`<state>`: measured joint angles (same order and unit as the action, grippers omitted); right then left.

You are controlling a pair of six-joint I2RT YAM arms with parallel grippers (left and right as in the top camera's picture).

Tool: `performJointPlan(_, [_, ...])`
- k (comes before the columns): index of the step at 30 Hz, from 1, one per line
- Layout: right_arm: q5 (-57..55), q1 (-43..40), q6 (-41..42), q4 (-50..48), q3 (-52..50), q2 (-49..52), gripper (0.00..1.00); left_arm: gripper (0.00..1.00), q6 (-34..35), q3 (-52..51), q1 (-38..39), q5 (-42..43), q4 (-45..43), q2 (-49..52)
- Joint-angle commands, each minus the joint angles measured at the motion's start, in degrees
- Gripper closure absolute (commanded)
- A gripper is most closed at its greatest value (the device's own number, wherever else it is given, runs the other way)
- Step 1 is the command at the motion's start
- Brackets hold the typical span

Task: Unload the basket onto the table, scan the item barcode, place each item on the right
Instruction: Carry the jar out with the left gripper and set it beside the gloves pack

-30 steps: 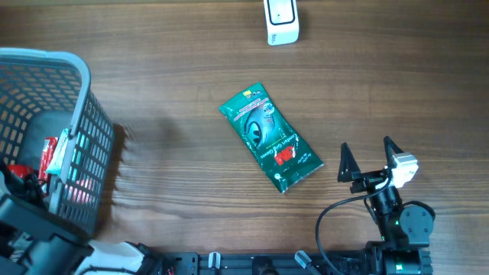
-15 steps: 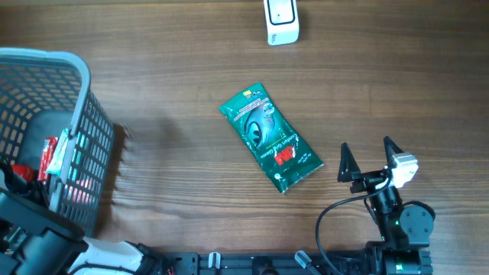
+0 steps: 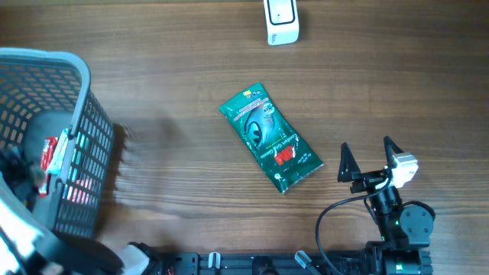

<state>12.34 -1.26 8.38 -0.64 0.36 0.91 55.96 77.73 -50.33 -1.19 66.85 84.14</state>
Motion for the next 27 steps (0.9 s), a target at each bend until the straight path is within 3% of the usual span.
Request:
performJointPlan(1, [-0.72,0.28,0.74,-0.2,-0.07,0.11,0.0,0.35,-3.3,8.79,6.27,4.22,-0.13,-8.61])
performJointPlan(7, [-0.72,0.28,0.74,-0.2,-0.04,0.11,0.0,0.34,-3.32,15.89,20.15,5.79,-5.03,-17.31])
performJointPlan(13, [-0.72,0.28,0.76,-0.2,-0.04,0.11,0.0,0.38,-8.11,15.87,43.32,5.95,-7.06,-19.89])
performJointPlan(20, [-0.72,0.28,0.74,-0.2,-0.04,0.11,0.0,0.38,-8.98,15.87,67.91,-5.33,3.8,-11.78])
performJointPlan(27, [-0.72,0.28,0.74,-0.2,-0.04,0.11,0.0,0.38,-0.74,15.69,78.29,-5.31,8.72,5.05])
